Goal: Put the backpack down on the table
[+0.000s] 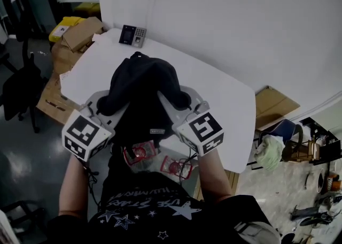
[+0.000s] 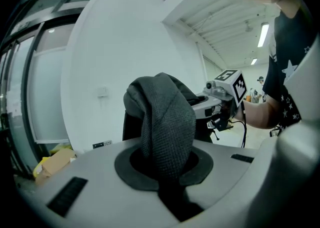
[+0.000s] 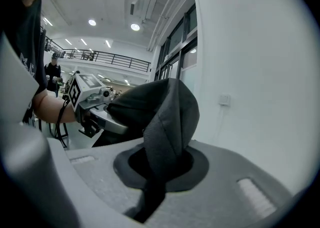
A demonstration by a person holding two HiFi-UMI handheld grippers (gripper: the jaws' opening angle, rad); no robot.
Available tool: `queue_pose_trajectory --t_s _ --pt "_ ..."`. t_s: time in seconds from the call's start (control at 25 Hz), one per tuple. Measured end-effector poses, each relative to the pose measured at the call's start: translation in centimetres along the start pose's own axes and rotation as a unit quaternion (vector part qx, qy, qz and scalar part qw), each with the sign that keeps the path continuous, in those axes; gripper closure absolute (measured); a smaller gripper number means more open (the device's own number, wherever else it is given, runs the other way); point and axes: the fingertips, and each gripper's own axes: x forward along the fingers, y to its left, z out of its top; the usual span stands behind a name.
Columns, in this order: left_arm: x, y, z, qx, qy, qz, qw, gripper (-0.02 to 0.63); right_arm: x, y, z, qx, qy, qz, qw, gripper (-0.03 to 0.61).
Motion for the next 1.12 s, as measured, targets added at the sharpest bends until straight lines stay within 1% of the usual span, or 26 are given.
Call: queue_pose_trajectory --t_s 0.24,0.44,0.64,0.96,1.12 --pt "2.0 4.6 -0.7 -0.016 -0.018 -0.03 0.9993 0.563 3.9 -2.2 -0.2 0.001 0.022 -0.033 0.999 0.555" --pt "4.2 8.3 -0.7 -0.014 -0.019 -0.064 0.9977 0.563 6.8 -4.5 0.1 0.019 0.03 -0.063 0.997 0.555" --pt "5.7 11.7 -1.0 -0.012 -0.022 -0.088 0.9958 0.563 9.6 -6.2 -0.1 0.028 0.043 -0.09 0.995 0.555" --pt "8.2 15.3 -1.7 -0.003 -0.029 -0.125 0.9918 0.563 12.7 -8.2 -0.7 0.045 0.057 -0.135 0.988 0.555" --pt "9.8 16.8 -1.3 0.001 -0.037 -0.145 0.9887 0.563 13.6 -9.7 -0.9 0.053 0.072 -0.155 0.984 0.555"
